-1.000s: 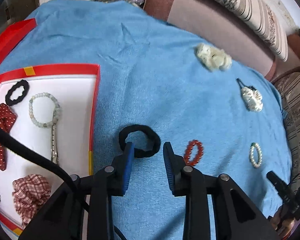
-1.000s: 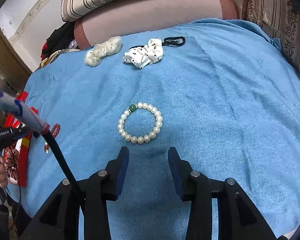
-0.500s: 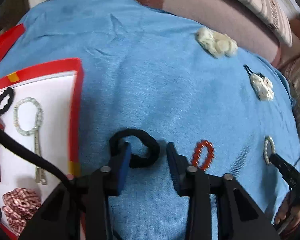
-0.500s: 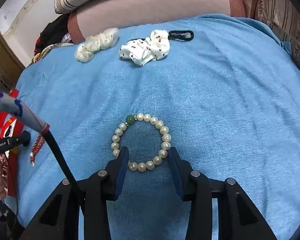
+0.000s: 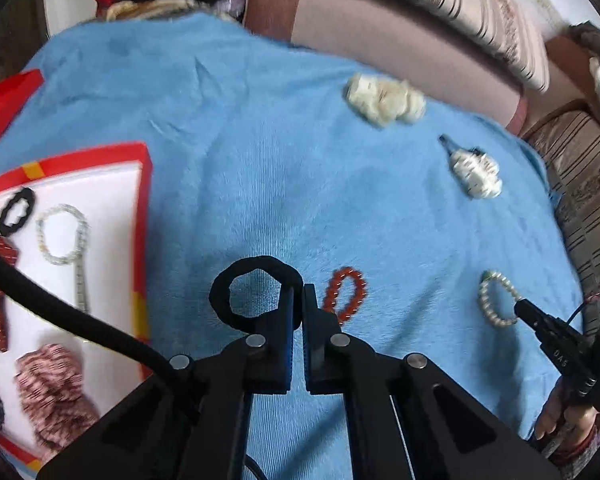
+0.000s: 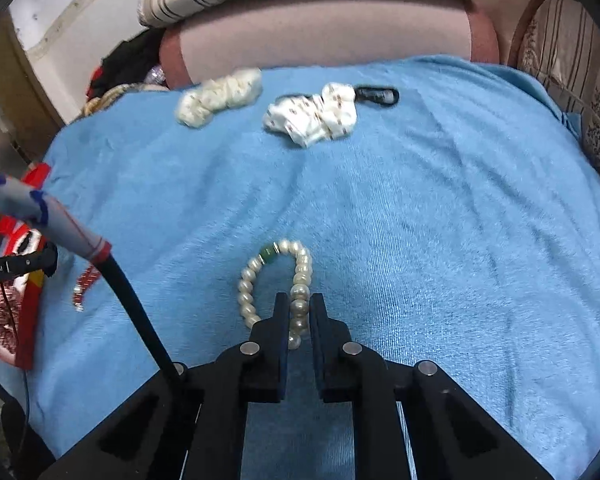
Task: Organize jewelry
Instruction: 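Carry hair tie and green-bead pearl bracelet into the white tray and open both tools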
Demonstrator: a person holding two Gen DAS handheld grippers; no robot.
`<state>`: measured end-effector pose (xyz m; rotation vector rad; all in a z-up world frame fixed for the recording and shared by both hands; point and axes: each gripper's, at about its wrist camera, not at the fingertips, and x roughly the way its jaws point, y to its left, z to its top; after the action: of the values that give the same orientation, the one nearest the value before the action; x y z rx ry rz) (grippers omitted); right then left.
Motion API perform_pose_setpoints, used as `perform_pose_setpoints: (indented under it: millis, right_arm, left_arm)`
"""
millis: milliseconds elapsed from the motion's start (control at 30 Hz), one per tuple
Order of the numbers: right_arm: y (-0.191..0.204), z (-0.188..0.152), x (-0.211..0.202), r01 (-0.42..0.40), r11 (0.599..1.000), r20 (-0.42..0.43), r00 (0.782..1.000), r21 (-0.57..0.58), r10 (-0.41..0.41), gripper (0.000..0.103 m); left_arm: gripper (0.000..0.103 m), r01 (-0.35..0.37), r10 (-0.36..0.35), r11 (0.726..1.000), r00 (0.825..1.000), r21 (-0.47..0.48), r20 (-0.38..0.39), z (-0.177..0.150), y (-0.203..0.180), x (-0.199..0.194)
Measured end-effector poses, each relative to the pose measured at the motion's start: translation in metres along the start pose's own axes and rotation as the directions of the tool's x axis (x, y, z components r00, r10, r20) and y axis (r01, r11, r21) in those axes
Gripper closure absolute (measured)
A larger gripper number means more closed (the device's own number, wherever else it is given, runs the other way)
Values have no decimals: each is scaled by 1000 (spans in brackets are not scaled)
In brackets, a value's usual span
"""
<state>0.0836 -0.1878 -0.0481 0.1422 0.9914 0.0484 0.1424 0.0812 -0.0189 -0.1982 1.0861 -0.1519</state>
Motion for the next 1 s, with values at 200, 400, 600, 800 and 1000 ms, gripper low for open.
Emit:
perform_pose_setpoints:
  millis: [200, 400, 600, 800, 1000]
  right_arm:
    - [18, 3, -32, -32, 999, 59, 998, -23, 33, 92]
    - [46, 4, -56, -61, 995, 87, 994, -85, 68, 92]
    - [91, 9, -70, -108, 980, 90, 988, -169, 125, 92]
    - [161, 19, -68, -170, 944, 64, 979, -284, 195, 92]
    - [244, 26, -58, -236, 888, 27, 963, -395, 268, 92]
  left_arm:
    - [100, 11, -8, 999, 998, -35, 69, -11, 7, -45]
    - [100, -6, 16, 997, 994, -82, 113, -27, 38, -84]
    - [100, -69, 93, 984, 985, -163, 145, -45, 88, -111]
    - [100, -141, 175, 961, 976, -238, 127, -65, 139, -116]
    - [100, -155, 188, 944, 978, -293, 88, -78, 175, -103]
